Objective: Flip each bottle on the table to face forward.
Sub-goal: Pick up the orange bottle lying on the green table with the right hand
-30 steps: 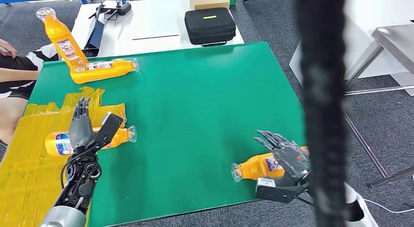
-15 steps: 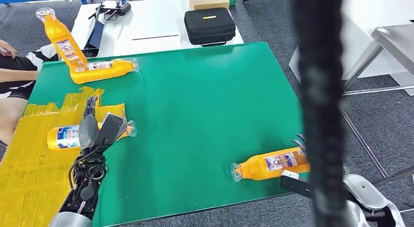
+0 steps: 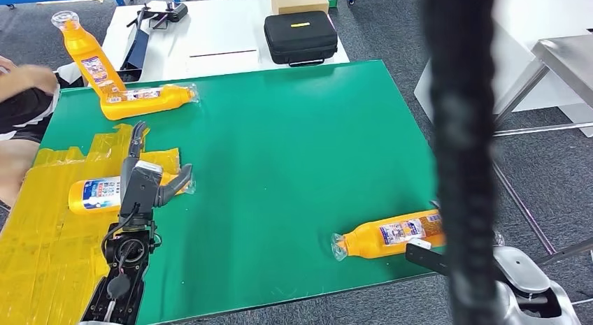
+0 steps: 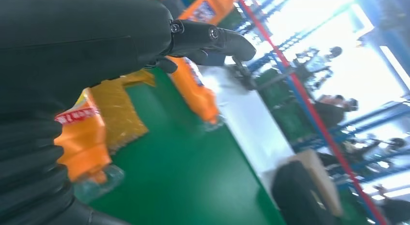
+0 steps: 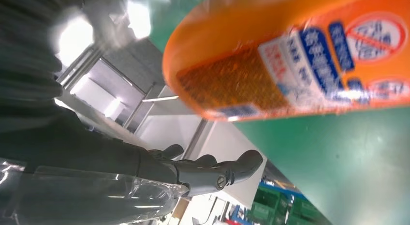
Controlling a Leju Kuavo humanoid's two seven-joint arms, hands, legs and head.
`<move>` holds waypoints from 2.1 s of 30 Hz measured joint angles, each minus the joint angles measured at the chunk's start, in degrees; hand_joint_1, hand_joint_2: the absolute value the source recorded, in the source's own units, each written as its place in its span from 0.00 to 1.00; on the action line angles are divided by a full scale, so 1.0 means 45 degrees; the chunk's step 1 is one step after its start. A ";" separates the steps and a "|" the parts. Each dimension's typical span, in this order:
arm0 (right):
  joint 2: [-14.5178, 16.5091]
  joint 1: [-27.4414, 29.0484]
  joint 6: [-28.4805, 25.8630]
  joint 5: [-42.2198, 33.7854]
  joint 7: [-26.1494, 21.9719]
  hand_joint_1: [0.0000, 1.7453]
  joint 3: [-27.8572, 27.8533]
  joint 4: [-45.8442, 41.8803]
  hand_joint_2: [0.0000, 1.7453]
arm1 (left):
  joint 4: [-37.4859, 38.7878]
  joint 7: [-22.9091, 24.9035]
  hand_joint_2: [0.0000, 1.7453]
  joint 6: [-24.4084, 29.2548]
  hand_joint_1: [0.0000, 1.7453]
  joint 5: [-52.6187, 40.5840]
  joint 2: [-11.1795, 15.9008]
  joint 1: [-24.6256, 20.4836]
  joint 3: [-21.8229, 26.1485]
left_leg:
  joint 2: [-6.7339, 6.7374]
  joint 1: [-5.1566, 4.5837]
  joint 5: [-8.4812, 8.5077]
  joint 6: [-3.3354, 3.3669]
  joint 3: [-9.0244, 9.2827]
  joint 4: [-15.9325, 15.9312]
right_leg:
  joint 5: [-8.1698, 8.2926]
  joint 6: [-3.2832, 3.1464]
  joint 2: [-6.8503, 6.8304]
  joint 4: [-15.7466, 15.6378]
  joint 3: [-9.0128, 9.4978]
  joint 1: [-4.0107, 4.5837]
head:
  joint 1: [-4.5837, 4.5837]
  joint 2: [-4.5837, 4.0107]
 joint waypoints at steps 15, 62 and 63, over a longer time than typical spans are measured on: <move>0.1036 -0.1000 -0.0483 0.0529 -0.0038 0.00 0.0831 0.1883 1.00 | -0.1340 -0.0155 1.00 0.0107 0.00 0.0329 -0.0040 0.0300 -0.0868 | 0.0021 0.0004 0.0001 -0.0001 0.0017 -0.0001 | 0.0001 0.0000 0.0004 0.0001 0.0010 0.0005 | 0.0000 0.0000; 0.4138 -0.3508 -0.4761 -0.1904 -0.1611 1.00 0.1540 0.3927 1.00 | -0.2257 -0.0444 1.00 -0.1193 0.00 0.1560 -0.0027 0.0632 -0.1514 | 0.0004 0.0003 0.0009 -0.0003 0.0043 -0.0003 | 0.0005 0.0000 0.0008 0.0004 0.0048 0.0001 | 0.0001 0.0000; 0.4162 -0.3508 -0.4768 -0.1943 -0.1625 1.00 0.1534 0.3931 1.00 | -0.2271 -0.0444 1.00 -0.1204 0.00 0.1564 -0.0025 0.0633 -0.1519 | 0.0004 0.0003 0.0009 -0.0003 0.0042 -0.0003 | 0.0005 0.0000 0.0008 0.0004 0.0048 0.0001 | 0.0002 0.0000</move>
